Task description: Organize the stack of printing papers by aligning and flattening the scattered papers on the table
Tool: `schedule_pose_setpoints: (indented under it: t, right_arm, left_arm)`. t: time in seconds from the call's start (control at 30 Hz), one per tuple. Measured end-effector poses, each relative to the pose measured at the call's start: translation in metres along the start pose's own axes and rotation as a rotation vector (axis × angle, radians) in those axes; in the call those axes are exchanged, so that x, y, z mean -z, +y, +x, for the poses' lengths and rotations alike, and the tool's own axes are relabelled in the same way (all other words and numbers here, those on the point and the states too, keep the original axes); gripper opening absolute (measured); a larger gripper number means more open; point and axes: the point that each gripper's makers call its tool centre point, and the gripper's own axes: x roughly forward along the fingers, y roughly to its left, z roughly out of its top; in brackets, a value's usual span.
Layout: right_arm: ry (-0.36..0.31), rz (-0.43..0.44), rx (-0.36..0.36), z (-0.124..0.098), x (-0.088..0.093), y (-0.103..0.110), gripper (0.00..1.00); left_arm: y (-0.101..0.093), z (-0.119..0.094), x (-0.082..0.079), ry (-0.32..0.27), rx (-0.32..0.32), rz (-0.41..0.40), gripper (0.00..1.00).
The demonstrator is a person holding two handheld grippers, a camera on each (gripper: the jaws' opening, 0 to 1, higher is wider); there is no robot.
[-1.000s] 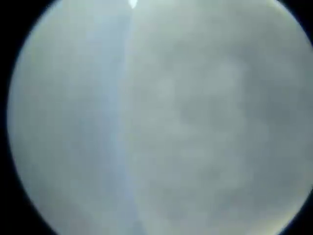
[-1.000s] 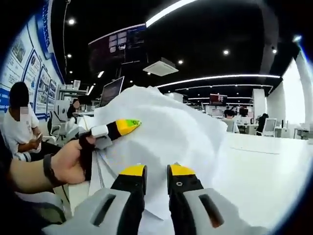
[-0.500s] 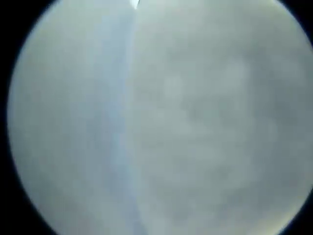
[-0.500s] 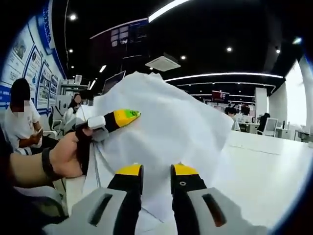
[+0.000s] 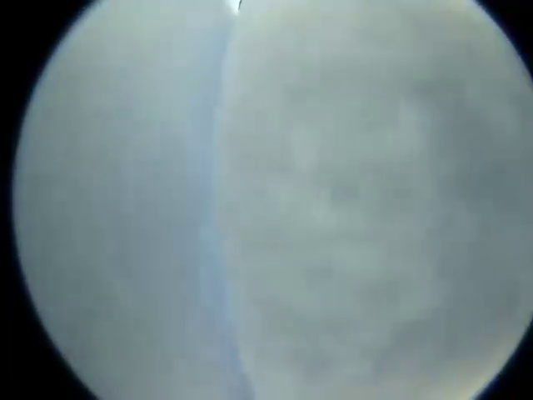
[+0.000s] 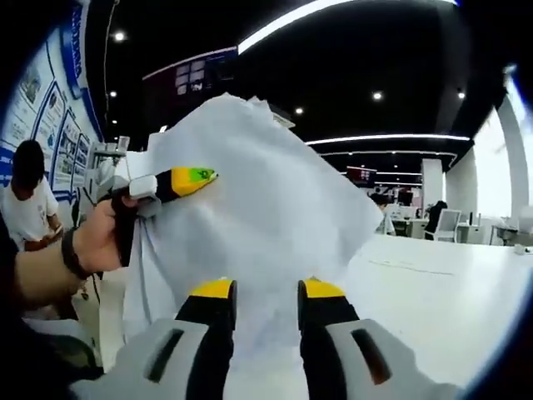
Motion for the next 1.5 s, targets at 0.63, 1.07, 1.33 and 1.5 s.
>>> schedule_pose_setpoints:
  t: [0.63,1.07,1.33,1.5]
  right_arm:
    - [-0.138,0.067,0.069,-0.058,-0.062,-0.096,0.32]
    - [-0.127,0.005,-0.175,-0.079,-0.066,-0.091,0.40]
    - [-0.171,0.086,-0.462,-0.095,-0.079,-0.058,0.42]
    - [-0.179,0.044,-0.497,-0.096,-0.084,-0.048,0.28]
  left_arm:
    - [-0.081,0.059,0.020,0.329,0.340,0.427,0.06]
    - [-0.126,0.056,0.042,0.405,0.658,0.367,0.06]
    - [-0.141,0.063,0.042,0.399,0.739,0.320,0.06]
    - [-0.143,0.070,0.048,0.420,0.744,0.332,0.06]
